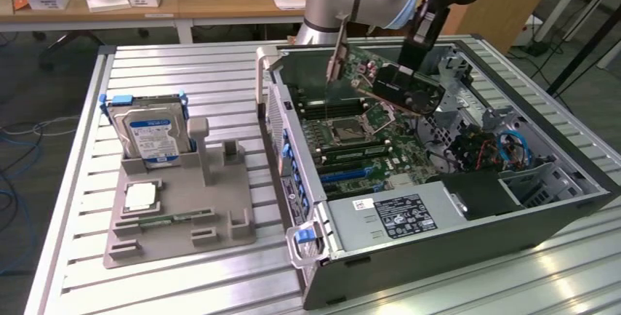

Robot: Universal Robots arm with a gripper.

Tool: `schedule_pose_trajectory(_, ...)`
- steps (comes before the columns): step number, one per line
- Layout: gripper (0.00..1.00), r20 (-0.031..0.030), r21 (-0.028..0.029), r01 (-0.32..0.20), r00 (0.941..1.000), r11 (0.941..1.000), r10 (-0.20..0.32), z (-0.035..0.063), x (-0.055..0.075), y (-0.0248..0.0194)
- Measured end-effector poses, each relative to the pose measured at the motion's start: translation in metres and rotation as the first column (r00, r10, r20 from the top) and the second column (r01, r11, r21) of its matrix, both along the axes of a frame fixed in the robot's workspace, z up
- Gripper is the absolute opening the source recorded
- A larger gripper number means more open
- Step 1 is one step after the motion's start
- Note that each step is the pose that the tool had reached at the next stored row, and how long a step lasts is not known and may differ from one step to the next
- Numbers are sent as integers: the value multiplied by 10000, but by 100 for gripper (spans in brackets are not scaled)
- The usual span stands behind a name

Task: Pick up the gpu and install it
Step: 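Insert the gpu into the slot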

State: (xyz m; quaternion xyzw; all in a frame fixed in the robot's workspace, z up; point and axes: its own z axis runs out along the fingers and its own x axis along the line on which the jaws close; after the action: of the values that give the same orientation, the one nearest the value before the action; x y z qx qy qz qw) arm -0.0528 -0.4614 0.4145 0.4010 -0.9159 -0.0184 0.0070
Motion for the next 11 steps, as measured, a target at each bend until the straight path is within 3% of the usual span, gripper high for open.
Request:
schedule_pose_trajectory(5,26,0,0,-290,9996,9996,290,0,1,0)
schedule_pose_trajectory(11,26,0,0,-294,9996,9996,294,0,1,0)
